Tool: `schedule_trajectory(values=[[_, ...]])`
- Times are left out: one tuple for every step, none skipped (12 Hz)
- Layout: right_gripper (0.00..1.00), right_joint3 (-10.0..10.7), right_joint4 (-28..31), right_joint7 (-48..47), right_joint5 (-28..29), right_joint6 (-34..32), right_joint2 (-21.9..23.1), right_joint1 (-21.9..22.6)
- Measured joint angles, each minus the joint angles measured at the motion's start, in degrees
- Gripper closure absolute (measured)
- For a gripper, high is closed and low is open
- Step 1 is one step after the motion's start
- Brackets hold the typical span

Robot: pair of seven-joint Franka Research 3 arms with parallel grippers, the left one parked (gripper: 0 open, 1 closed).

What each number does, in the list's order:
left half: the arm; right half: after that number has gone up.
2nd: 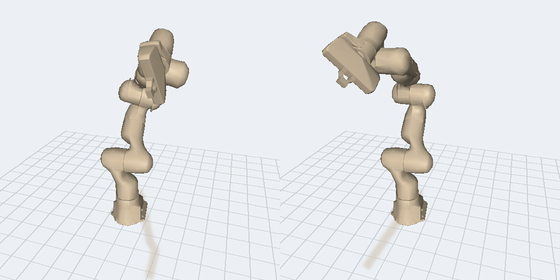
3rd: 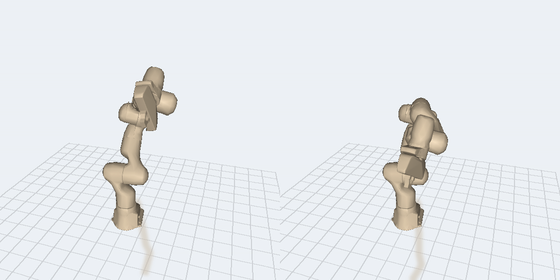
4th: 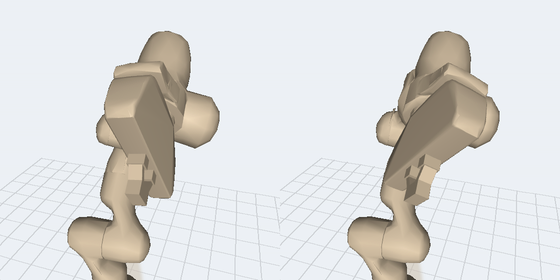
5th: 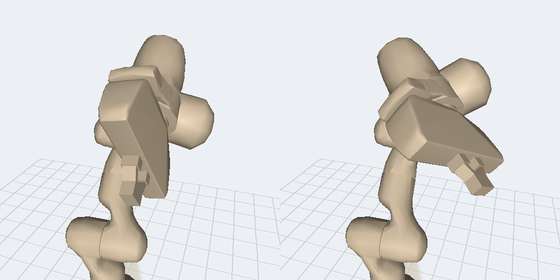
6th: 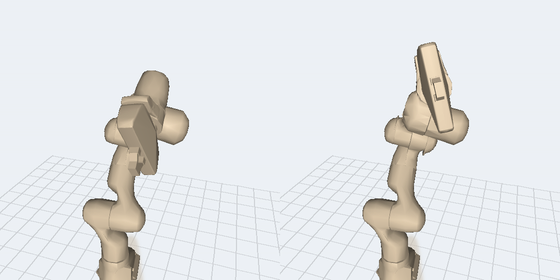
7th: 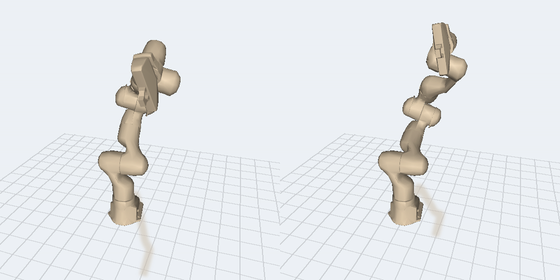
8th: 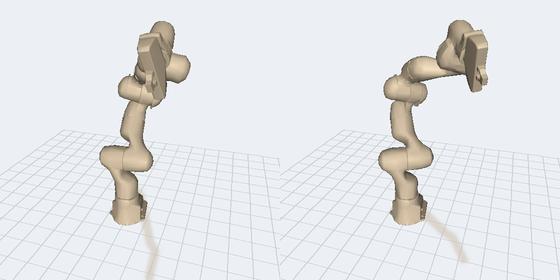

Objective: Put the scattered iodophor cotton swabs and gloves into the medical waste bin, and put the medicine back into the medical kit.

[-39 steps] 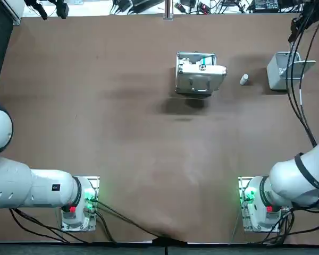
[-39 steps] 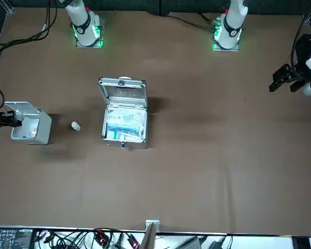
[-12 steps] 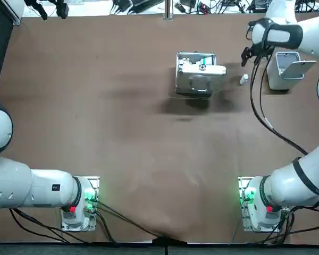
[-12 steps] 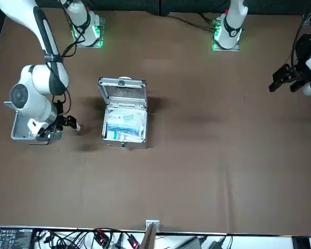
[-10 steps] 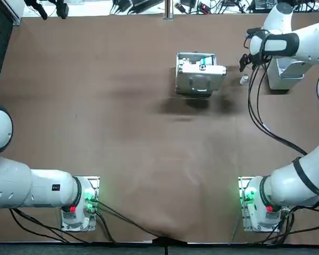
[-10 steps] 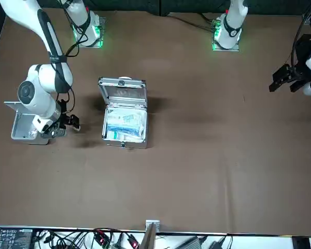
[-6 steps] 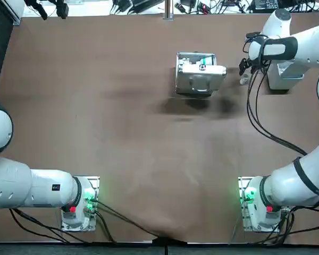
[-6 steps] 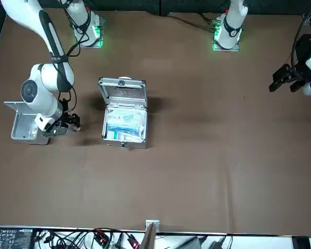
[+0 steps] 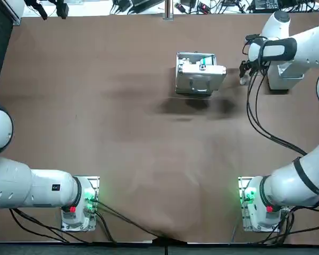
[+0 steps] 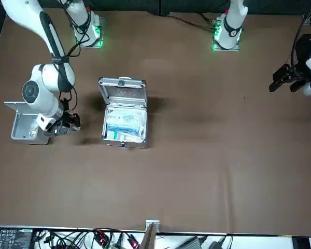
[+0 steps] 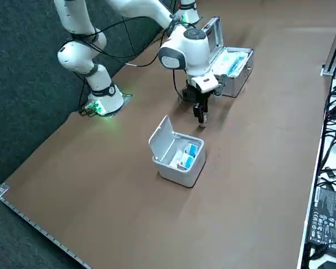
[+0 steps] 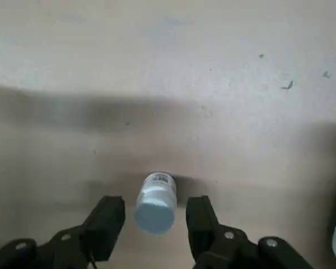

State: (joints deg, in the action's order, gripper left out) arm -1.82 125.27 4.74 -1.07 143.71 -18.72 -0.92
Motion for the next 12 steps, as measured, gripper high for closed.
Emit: schedule_trajectory(values=[[0.30, 0.00, 0.01, 0.00, 0.00, 0.00, -0.40, 0.00], [0.30, 0.00, 0.01, 0.00, 0.00, 0.01, -0.54, 0.00], [0.30, 0.00, 0.01, 0.00, 0.00, 0.02, -0.61, 0.00], [0.37, 0.00, 0.00, 0.00, 0.00, 0.02, -0.67, 0.00], [0.37, 0.00, 0.01, 0.00, 0.00, 0.02, -0.79, 0.00], [0.39, 0.00, 0.01, 0.00, 0.00, 0.03, -0.95, 0.00], [0.46, 0.00, 0.01, 0.00, 0.00, 0.04, -1.10, 0.00], [0.46, 0.00, 0.01, 0.00, 0.00, 0.05, -1.19, 0.00], [0.53, 0.00, 0.00, 0.00, 0.00, 0.05, -1.21, 0.00], [0.62, 0.01, -0.06, 0.00, 0.00, 0.05, -1.06, 0.00], [0.62, 0.01, -0.11, -0.05, 0.00, 0.06, -0.97, 0.00], [0.62, 0.01, -0.30, -0.46, 0.00, 0.20, -0.96, 0.01]])
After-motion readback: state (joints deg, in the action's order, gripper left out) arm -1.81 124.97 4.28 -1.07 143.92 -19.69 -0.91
